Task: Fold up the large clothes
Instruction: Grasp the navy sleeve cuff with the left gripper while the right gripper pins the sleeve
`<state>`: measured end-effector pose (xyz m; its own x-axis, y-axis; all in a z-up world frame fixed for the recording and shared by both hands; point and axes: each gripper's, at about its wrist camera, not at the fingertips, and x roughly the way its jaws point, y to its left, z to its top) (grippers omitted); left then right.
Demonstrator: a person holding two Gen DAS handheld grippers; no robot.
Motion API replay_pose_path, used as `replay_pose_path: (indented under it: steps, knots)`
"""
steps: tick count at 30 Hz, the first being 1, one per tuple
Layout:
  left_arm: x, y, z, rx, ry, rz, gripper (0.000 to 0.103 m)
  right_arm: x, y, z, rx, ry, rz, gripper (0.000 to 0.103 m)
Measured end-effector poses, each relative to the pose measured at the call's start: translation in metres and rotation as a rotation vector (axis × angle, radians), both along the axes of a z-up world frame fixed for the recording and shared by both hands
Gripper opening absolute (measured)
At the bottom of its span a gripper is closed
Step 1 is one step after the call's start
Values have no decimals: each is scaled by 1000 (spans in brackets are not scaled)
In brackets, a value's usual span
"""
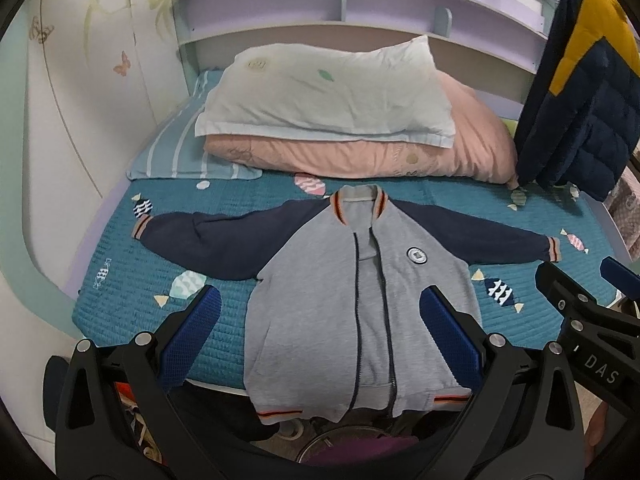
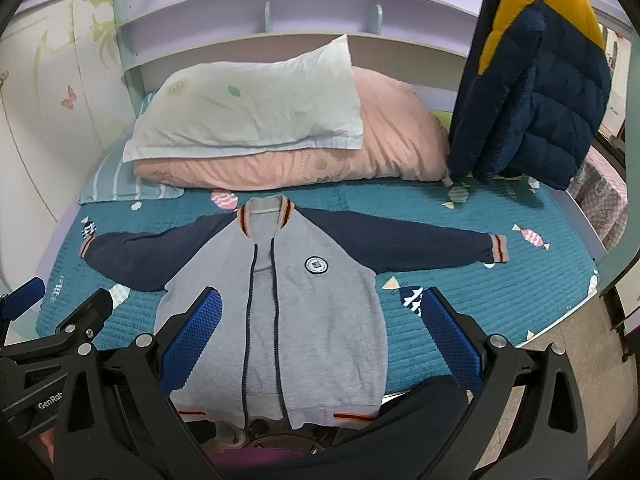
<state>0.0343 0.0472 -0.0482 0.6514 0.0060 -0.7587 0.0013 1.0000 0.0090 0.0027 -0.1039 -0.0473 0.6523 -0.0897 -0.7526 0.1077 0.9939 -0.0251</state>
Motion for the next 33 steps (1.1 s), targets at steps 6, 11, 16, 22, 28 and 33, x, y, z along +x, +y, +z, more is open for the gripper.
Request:
replay_pose_path:
  steps: [6,11,16,22,28,33]
  knots:
    - [17,31,-16,-7,40,38,99,23,26,-14,31,40,48,96]
    - [34,64,-35,-25,95,79,99,46,54,-29,61,73,93,96]
    - [49,102,-59,32,123,170,99,72,95,-51,40,121,156,96]
    - [68,163,-98,8,214,272,99,104,144,-85,75,178,275,96]
    - [81,228,-136,-27,285,395,99,150,183,-126,100,221,302,96]
    - [94,268,-159,-23,311,456,99,189,208,-159,49,255,346,58]
